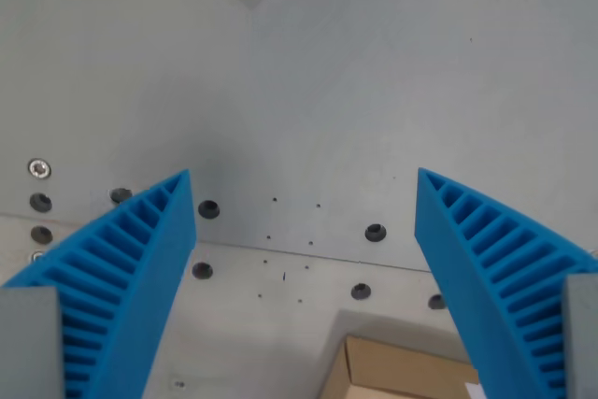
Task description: Move above the white socket
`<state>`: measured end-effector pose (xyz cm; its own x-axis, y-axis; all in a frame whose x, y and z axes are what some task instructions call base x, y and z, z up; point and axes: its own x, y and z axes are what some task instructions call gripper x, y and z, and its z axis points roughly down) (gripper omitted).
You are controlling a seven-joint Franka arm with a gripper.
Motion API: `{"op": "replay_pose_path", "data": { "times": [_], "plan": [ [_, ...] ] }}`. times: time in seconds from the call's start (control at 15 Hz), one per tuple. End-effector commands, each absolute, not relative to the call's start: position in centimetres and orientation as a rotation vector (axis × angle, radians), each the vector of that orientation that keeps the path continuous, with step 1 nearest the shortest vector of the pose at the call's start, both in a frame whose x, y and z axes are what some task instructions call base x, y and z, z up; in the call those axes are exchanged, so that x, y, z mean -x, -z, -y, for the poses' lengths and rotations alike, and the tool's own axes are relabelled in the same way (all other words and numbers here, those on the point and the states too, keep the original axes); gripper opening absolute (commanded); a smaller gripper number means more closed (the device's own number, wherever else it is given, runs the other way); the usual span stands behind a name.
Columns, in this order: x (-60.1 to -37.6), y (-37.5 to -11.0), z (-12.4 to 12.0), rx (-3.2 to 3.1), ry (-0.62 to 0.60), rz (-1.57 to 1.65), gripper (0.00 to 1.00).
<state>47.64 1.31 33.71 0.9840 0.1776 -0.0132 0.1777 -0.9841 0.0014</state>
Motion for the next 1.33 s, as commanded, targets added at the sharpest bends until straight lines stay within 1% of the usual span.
{"op": "replay_pose_path", "data": {
  "times": [0.07,0.73,1.33],
  "plan": [
    [-48.3,-32.9,-1.8,-3.138,-0.030,-0.025,1.00],
    [-50.1,-29.5,-2.5,-3.121,-0.044,0.326,1.00],
    [-52.2,-25.5,-3.2,-3.069,-0.035,0.642,1.00]
  ]
}}
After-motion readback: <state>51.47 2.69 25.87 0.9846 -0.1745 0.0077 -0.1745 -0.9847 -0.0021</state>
